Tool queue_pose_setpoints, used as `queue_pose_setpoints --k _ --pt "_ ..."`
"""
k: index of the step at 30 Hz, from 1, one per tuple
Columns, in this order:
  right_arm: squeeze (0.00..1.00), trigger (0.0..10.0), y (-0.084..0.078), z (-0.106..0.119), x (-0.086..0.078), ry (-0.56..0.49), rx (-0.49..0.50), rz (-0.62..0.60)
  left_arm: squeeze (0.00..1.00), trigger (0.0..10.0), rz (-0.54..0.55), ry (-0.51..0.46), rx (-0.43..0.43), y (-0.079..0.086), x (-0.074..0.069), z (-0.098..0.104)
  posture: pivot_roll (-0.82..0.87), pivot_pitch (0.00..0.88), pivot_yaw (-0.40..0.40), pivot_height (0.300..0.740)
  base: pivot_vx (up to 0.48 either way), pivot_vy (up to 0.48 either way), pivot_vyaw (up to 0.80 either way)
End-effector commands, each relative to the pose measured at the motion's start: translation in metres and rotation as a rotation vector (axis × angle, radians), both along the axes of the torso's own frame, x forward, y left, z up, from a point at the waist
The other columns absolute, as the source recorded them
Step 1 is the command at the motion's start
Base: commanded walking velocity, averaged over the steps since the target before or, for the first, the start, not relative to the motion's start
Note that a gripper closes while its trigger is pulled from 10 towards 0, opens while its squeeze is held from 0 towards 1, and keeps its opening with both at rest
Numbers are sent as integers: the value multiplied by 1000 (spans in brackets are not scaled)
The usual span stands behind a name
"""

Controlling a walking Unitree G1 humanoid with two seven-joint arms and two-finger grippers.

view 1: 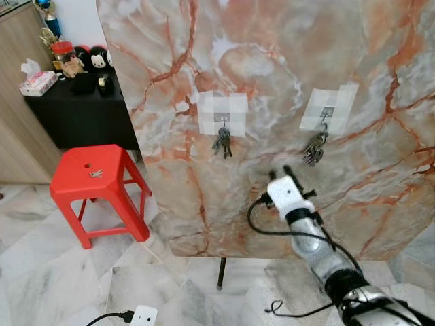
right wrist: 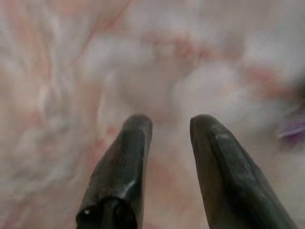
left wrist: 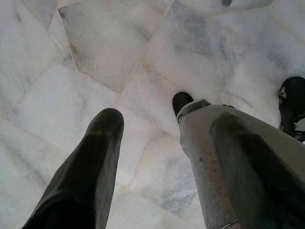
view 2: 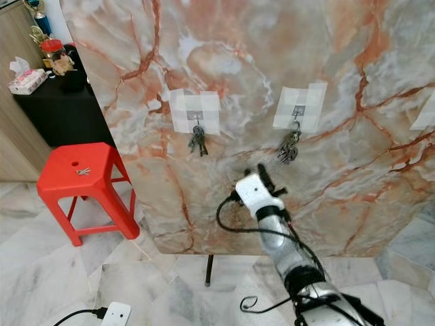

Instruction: Hang keys on a hook

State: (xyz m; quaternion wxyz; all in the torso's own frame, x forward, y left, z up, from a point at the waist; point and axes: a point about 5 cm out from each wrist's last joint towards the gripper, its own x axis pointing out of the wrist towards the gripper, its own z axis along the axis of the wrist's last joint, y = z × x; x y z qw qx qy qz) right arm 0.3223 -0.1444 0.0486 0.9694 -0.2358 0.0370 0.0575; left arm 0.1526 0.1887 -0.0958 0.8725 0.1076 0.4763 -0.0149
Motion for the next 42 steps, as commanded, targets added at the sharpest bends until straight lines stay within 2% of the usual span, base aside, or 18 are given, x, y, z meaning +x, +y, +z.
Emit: queue_pose_setpoints --k 1,3,4,5,6,7,9,10,11,12,16,20,25,27,34,42 --pt "0 10000 -12 -21 -13 113 59 -75 0 10000 -5 29 6 0 -6 -3 -85 31 -1 740 0 0 0" --pt "0 10000 -19 -33 -21 185 106 -131 0 10000 -5 29 6 0 -6 -3 -87 31 0 740 0 0 0" --pt "0 10000 -31 -61 -43 352 207 -239 0 10000 -7 30 6 0 -5 -3 -85 30 0 740 0 0 0" --pt "0 10000 -40 -81 -64 473 287 -330 0 10000 -7 30 7 0 -5 -2 -84 30 1 740 0 0 0" --pt "0 10000 -43 -87 -71 506 309 -356 0 10000 -6 29 7 1 -5 -2 -86 31 2 740 0 0 0" --pt "0 10000 -52 -99 -88 576 264 -405 0 10000 -5 29 7 1 -5 -2 -89 34 5 740 0 0 0" --pt "0 10000 -58 -108 -103 631 243 -446 0 10000 -6 29 7 1 -5 -2 -93 35 10 740 0 0 0" --pt "0 10000 -60 -112 -108 654 252 -463 0 10000 -6 29 8 1 -5 -2 -93 35 10 740 0 0 0" --pt "0 10000 -62 -123 -127 740 301 -508 0 10000 -8 30 9 2 -5 -2 -97 37 12 740 0 0 0" --pt "0 10000 -62 -129 -139 786 326 -519 0 10000 -9 30 9 2 -5 -2 -94 36 11 740 0 0 0" --pt "0 10000 -58 -142 -164 887 332 -490 0 10000 -8 30 12 3 -5 -2 -88 36 13 740 0 0 0" --pt "0 10000 -56 -145 -170 913 345 -481 0 10000 -8 31 13 3 -5 -2 -87 37 12 740 0 0 0" --pt "0 10000 -54 -143 -166 899 347 -437 0 10000 12 28 7 3 -5 -2 -88 38 7 740 0 0 0" --pt "0 10000 -53 -141 -160 885 354 -424 0 10000 97 22 -20 5 -5 -2 -88 36 2 740 0 0 0" --pt "0 10000 -52 -138 -153 877 359 -403 0 10000 261 -20 -79 17 -2 1 -86 27 -6 740 0 0 0" --pt "0 10000 -48 -140 -156 892 371 -399 0 10000 260 -31 -91 18 0 3 -90 14 -3 740 0 0 0"
